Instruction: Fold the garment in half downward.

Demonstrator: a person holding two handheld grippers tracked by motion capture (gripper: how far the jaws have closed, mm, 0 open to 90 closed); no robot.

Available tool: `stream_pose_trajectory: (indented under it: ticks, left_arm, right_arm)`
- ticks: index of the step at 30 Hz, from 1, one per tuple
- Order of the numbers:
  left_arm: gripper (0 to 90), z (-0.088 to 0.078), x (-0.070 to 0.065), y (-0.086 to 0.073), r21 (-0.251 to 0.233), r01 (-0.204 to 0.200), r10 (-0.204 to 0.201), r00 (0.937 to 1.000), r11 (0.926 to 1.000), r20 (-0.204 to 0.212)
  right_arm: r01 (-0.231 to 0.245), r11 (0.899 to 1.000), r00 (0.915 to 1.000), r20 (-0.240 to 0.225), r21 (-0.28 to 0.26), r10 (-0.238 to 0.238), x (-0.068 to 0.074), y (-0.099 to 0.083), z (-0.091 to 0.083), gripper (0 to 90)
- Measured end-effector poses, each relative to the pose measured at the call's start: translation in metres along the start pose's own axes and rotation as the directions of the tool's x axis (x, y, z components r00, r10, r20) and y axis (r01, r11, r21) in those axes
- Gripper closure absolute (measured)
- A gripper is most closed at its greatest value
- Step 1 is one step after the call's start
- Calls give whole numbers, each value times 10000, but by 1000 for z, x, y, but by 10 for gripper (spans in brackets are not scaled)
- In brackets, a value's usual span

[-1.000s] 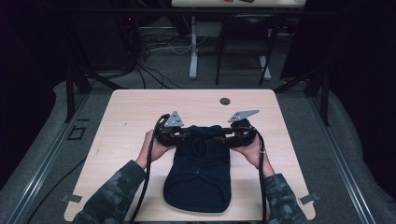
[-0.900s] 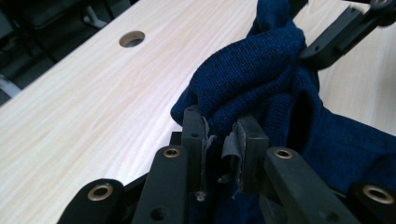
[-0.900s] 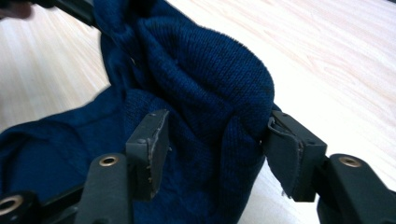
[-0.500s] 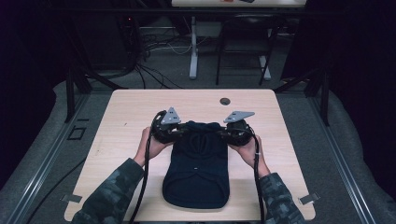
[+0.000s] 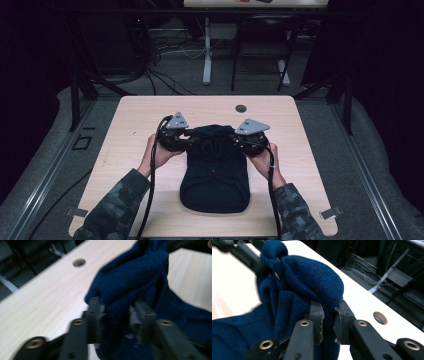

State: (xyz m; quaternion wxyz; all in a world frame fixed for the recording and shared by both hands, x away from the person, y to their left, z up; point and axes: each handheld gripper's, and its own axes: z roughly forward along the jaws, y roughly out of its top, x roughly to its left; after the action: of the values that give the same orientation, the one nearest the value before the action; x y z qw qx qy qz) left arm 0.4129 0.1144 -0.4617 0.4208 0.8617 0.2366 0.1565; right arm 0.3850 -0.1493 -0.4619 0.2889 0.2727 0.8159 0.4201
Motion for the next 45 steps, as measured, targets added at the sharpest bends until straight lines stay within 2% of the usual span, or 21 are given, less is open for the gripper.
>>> stream_pose_trajectory:
  ticks: [4,8,12,14,16,18,23,26,32,38,42,45]
  left_arm:
    - [480,11,0,-5,563,142,-150,9998,9983,138]
    - [474,20,0,-10,849,195,-192,9998,9962,-45]
    - [655,19,0,-12,792,37,-21,9998,9969,-195]
    - [722,17,-1,-11,579,-38,51,9997,9983,-222]
    - [749,13,-4,-9,385,-301,317,9986,9988,-425]
    - [758,12,-8,-8,398,-684,707,9957,9969,-603]
    - [758,14,-21,-6,606,-1454,1511,9831,9875,-1037]
    - [754,17,-26,-7,616,-1591,1655,9792,9853,-1170]
    - [734,16,-32,-9,555,-1776,1828,9768,9825,-1119]
    - [716,12,-39,-12,471,-1866,1906,9762,9813,-1033]
    - [696,10,-43,-20,562,-1968,2013,9755,9788,-888]
    - [686,9,-47,-25,513,-1940,1977,9769,9797,-812]
  right_arm:
    - [263,9996,9995,-195,54,-262,2,0,1,780]
    - [508,9987,9985,-230,62,-506,4,1,0,780]
    - [597,9982,9977,-318,67,-595,1,-1,-1,779]
    - [572,9983,9975,-423,65,-569,-2,-3,-1,773]
    - [440,9988,9977,-527,230,-428,-6,-6,-1,762]
    - [96,9995,9966,-815,309,-70,-11,-11,-1,750]
    - [105,9982,9949,-1009,584,-45,-12,-23,-3,730]
    - [67,9979,9939,-1103,645,5,-12,-30,-4,724]
    - [126,9973,9915,-1298,722,-31,-11,-39,-10,710]
    - [58,9988,9903,-1389,489,10,-9,-43,-17,697]
    - [265,9979,9845,-1744,586,-160,-5,-47,-19,677]
    - [361,9971,9813,-1914,664,-227,-2,-49,-21,675]
